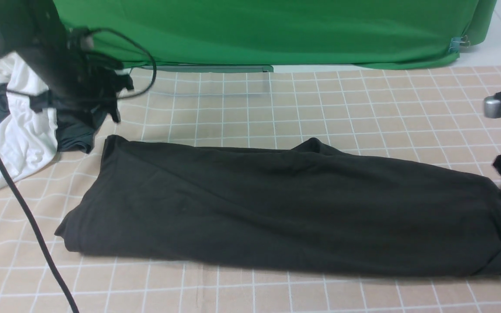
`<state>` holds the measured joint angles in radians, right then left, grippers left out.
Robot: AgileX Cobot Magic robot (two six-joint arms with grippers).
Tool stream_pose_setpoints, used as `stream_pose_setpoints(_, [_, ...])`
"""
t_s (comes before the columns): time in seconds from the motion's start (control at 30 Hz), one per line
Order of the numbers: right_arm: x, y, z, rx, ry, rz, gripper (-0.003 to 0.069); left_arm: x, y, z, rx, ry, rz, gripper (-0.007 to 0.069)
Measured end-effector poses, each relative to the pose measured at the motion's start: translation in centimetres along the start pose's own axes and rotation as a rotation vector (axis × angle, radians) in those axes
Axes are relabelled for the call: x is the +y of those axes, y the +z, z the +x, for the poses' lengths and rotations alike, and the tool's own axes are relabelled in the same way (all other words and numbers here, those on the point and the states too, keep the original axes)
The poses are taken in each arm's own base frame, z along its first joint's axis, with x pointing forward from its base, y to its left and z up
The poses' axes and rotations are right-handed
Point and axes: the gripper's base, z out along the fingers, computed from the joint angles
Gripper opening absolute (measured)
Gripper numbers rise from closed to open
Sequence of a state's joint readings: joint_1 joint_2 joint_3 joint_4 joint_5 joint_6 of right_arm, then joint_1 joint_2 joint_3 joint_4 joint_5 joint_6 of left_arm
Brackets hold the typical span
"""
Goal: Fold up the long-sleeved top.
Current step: Use the right arm to clamp the right edge of the fabric
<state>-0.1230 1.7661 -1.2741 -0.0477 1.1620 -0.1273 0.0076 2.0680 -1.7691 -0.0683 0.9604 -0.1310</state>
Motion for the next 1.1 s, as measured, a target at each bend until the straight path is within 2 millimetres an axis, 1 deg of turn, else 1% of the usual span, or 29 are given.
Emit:
stream_pose_setpoints(0.07, [0.0,-1.3,1.3,-0.009,0.010,0.008,0.0420,-0.3,-1.5,-1.0,-0.030,0.001,0.007,0.0441])
stream_pose_setpoints(0.1, [0.2,-1.4,2.6,0.011,0.011,0.010,0.0405,-0.5,-2.4,-1.7,-0.052,-0.002,0.020,0.0478])
stream_pose_setpoints(0.13, [0.2,-1.5,3.1,0.013,0.012,0.011,0.0401,-0.6,-2.7,-1.9,-0.059,-0.006,0.029,0.0492])
stream_pose_setpoints(0.2, [0.5,-0.4,5.3,0.080,0.012,0.009,0.0395,-1.0,-3.6,-2.3,-0.072,-0.015,0.054,0.0526])
stream_pose_setpoints(0.3, [0.7,1.6,6.7,0.129,0.012,0.018,0.0395,-1.1,-3.9,-2.4,-0.076,-0.021,0.069,0.0540])
stream_pose_setpoints(0.33, [0.8,2.9,7.2,0.128,0.006,0.020,0.0395,-1.2,-4.0,-2.4,-0.076,-0.024,0.075,0.0542])
stream_pose_setpoints(0.47, [0.9,5.0,7.3,0.095,0.000,0.019,0.0395,-1.2,-3.9,-2.4,-0.071,-0.027,0.081,0.0542])
stream_pose_setpoints(0.57, [0.9,5.7,6.9,0.061,-0.007,0.020,0.0385,-1.3,-3.9,-2.4,-0.071,-0.028,0.083,0.0542])
stream_pose_setpoints(0.6, [0.9,5.8,6.7,0.046,-0.015,0.021,0.0365,-1.3,-3.9,-2.4,-0.071,-0.029,0.085,0.0542])
stream_pose_setpoints(0.67, [0.9,5.8,6.6,0.034,-0.032,0.021,0.0314,-1.3,-3.9,-2.4,-0.071,-0.030,0.087,0.0542])
stream_pose_setpoints(0.7, [0.9,5.8,6.5,0.030,-0.042,0.024,0.0244,-1.3,-3.9,-2.4,-0.071,-0.030,0.087,0.0542])
stream_pose_setpoints(0.73, [0.9,5.8,6.5,0.028,-0.053,0.029,0.0159,-1.3,-3.9,-2.4,-0.070,-0.031,0.087,0.0542])
stream_pose_setpoints(0.8, [0.7,5.8,6.6,0.033,-0.066,0.042,0.0088,-1.3,-3.9,-2.4,-0.069,-0.032,0.089,0.0542])
stream_pose_setpoints(0.87, [0.5,5.8,6.7,0.044,-0.077,0.065,0.0073,-1.3,-3.9,-2.4,-0.069,-0.032,0.089,0.0542])
stream_pose_setpoints(1.03, [0.2,5.8,6.8,0.065,-0.092,0.101,0.0073,-1.3,-3.9,-2.4,-0.069,-0.032,0.089,0.0542])
stream_pose_setpoints(1.1, [0.0,5.8,7.1,0.084,-0.087,0.121,0.0091,-1.3,-3.9,-2.4,-0.067,-0.032,0.089,0.0542])
